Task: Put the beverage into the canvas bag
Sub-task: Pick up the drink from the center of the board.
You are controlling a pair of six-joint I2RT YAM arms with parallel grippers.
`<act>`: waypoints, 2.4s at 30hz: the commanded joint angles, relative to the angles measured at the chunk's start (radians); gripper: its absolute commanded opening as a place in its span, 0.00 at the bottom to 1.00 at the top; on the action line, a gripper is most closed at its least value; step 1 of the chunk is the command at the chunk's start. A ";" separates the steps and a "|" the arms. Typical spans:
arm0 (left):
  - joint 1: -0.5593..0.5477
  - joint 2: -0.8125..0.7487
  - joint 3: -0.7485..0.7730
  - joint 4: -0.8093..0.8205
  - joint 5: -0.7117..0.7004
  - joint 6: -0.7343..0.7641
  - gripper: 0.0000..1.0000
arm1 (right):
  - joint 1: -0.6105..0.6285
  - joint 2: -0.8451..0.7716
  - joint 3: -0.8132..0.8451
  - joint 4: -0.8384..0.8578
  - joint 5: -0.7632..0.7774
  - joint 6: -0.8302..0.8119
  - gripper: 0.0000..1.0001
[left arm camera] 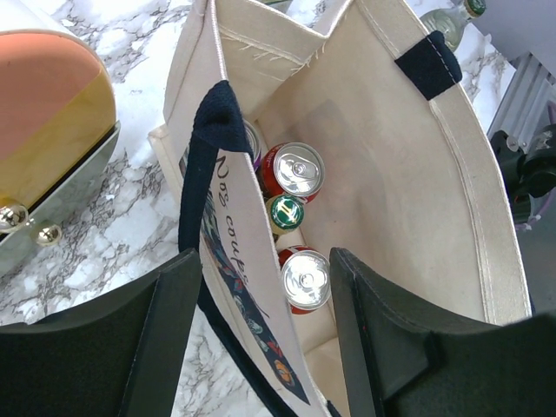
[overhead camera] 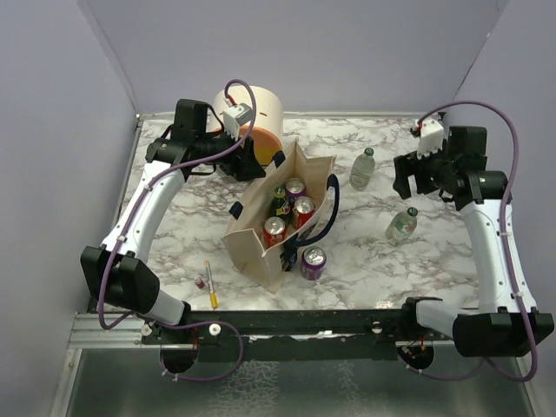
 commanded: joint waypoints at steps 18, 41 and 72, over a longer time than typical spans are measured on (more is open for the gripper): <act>-0.007 -0.004 0.012 0.035 -0.021 0.011 0.65 | -0.073 0.007 -0.247 -0.113 0.057 -0.107 0.68; -0.014 0.003 0.043 0.032 -0.021 0.037 0.65 | -0.093 0.081 -0.195 -0.087 0.053 -0.115 0.22; -0.015 -0.039 0.167 0.088 -0.340 -0.015 0.78 | -0.093 0.041 0.163 -0.312 -0.169 -0.206 0.01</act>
